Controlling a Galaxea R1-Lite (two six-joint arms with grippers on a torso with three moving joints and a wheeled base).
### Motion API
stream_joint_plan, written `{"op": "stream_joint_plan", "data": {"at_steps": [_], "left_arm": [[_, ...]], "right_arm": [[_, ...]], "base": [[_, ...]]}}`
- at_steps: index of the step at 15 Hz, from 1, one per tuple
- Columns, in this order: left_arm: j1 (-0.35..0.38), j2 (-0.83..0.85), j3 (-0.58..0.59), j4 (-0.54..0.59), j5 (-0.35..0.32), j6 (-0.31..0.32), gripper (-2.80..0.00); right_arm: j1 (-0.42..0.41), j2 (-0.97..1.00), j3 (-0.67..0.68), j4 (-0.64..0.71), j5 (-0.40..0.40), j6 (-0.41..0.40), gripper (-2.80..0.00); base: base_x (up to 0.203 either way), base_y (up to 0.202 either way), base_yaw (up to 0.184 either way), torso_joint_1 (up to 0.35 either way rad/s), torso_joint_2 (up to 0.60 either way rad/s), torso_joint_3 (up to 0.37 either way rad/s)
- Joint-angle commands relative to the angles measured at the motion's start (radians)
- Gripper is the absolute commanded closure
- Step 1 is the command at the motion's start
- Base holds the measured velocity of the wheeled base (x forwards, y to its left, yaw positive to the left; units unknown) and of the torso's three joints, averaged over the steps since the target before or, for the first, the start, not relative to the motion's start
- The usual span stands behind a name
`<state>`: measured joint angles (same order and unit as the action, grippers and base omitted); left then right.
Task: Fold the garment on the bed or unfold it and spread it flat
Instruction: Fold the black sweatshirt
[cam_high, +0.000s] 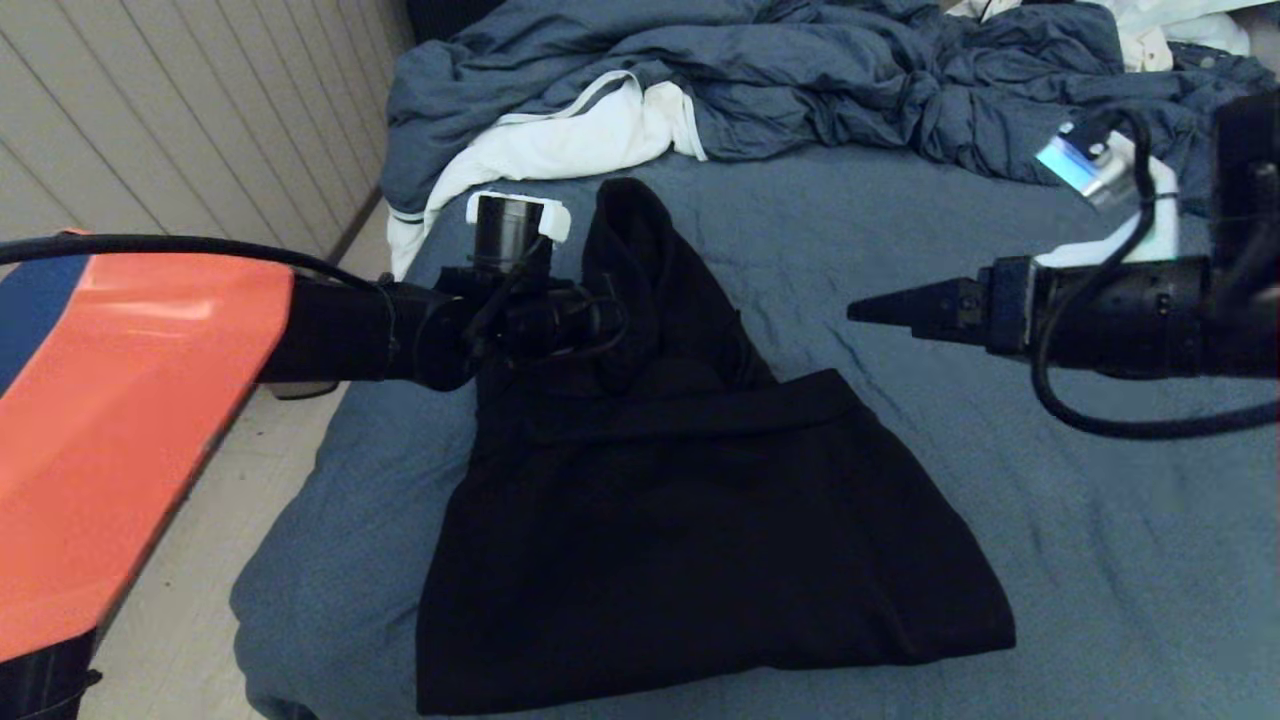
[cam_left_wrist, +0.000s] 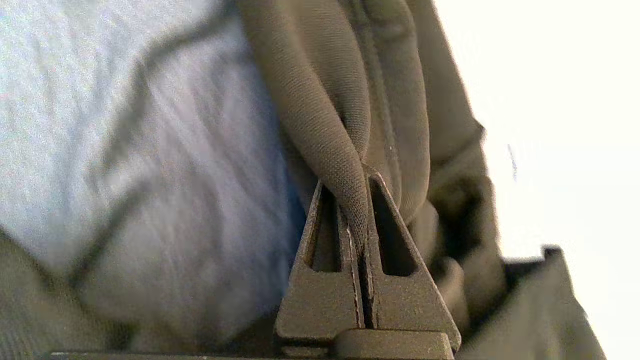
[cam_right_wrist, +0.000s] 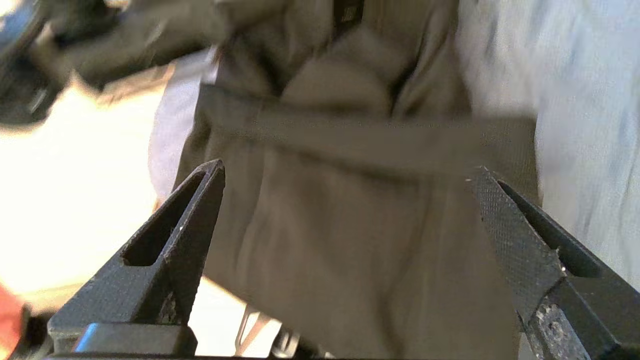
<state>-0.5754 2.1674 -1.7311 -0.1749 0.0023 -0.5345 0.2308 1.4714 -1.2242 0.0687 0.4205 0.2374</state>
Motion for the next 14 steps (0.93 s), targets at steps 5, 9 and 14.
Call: {"op": "stream_joint_plan", "data": {"at_steps": [5, 9, 14], "left_arm": [[-0.056, -0.129, 0.111, -0.003, 0.003, -0.004, 0.00], [-0.091, -0.174, 0.175, -0.005, 0.043, -0.005, 0.00], [-0.120, -0.222, 0.213, -0.003, 0.043, -0.005, 0.00]], "right_arm": [[0.040, 0.341, -0.281, 0.005, -0.076, -0.007, -2.80], [0.089, 0.426, -0.383, 0.008, -0.095, -0.009, -2.80], [0.096, 0.438, -0.421, 0.039, -0.097, -0.012, -2.80]], "base": [[0.000, 0.000, 0.000, 0.000, 0.00, 0.000], [0.000, 0.000, 0.000, 0.000, 0.00, 0.000], [0.000, 0.000, 0.000, 0.000, 0.00, 0.000]]}}
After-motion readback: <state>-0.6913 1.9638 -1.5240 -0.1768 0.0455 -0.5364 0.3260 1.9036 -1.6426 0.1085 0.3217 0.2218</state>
